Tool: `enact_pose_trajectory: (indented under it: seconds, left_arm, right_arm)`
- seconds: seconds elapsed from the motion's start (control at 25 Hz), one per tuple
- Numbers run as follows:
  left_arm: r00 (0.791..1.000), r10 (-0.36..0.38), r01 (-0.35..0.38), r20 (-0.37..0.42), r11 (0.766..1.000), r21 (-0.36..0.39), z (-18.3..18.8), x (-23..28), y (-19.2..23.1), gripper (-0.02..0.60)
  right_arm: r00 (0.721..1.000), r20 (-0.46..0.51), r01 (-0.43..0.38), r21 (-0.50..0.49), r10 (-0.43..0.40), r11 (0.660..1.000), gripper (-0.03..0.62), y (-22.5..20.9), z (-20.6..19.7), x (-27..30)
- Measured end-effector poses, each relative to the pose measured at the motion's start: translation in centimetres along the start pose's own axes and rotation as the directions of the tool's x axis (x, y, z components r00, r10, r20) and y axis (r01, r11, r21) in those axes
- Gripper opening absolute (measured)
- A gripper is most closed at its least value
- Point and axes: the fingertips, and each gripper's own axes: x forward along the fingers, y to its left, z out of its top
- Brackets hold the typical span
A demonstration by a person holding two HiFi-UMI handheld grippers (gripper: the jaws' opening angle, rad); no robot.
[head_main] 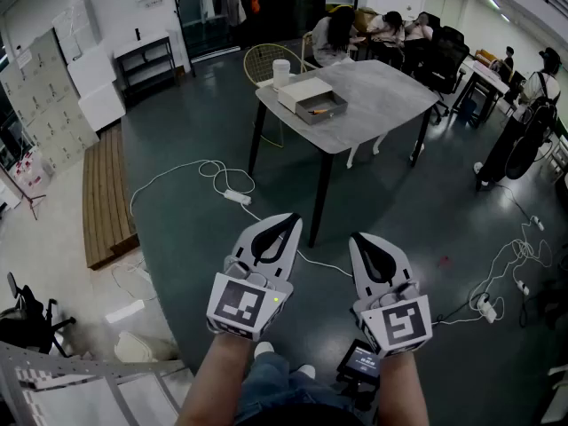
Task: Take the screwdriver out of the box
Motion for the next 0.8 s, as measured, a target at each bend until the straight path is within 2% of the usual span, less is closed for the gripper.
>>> enact_pose_trajectory:
  seconds: [0.2,0.4,0.64,0.8]
  left_arm:
    - [1.000,-0.006,0.005,0.010,0.999,0.047,0.7,-0.6,-2.9,0.012]
    - [1.000,-0.017,0.016,0.025,0.999,0.039,1.1,-0.3,-4.8,0.012]
    - [0.999,-0.027,0.026,0.023,0.998,0.057,1.1,2.7,-4.6,0.012]
    - [0.999,-0.033,0.032,0.013,0.998,0.047,-0.4,5.8,-3.0,0.012]
  right_arm:
    - [1.000,0.020,0.001,-0.005,-0.001,1.000,0.025,-0.8,0.1,-2.8]
    - [0.998,0.059,0.000,0.002,0.000,1.000,0.025,-1.5,0.2,-4.1]
    - [0.996,0.087,-0.020,0.046,0.016,0.999,0.025,-4.1,0.3,-3.4]
    - [0.994,0.104,0.001,0.115,-0.013,0.993,0.026,-7.0,-0.3,-1.3]
